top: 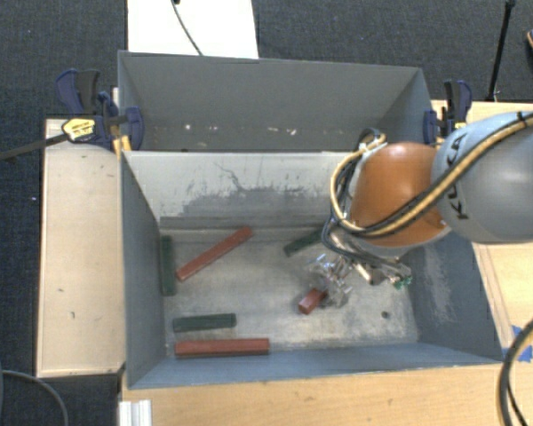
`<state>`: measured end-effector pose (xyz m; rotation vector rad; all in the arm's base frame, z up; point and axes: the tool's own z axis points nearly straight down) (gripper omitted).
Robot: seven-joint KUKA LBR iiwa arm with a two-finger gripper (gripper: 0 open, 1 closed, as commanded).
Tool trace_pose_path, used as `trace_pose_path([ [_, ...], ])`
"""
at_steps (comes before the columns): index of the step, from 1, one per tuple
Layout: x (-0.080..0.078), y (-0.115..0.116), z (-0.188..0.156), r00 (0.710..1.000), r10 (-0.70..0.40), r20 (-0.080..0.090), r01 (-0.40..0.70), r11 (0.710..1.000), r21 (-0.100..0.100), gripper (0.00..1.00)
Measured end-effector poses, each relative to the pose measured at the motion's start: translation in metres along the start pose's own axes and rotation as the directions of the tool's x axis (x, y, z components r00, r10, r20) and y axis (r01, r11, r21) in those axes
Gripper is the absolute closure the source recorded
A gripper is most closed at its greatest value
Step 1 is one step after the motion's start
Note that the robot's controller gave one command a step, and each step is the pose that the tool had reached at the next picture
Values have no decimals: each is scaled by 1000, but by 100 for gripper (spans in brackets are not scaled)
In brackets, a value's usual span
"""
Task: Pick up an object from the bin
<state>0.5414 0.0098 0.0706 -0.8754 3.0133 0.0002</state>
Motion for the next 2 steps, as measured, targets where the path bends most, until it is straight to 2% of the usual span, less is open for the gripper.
trace_pose_path([
  [1,-2,-1,-69,1000,6,4,-6,1000,3,100],
  [2,-4,-2,-120,1000,13,4,-13,1000,3,100],
])
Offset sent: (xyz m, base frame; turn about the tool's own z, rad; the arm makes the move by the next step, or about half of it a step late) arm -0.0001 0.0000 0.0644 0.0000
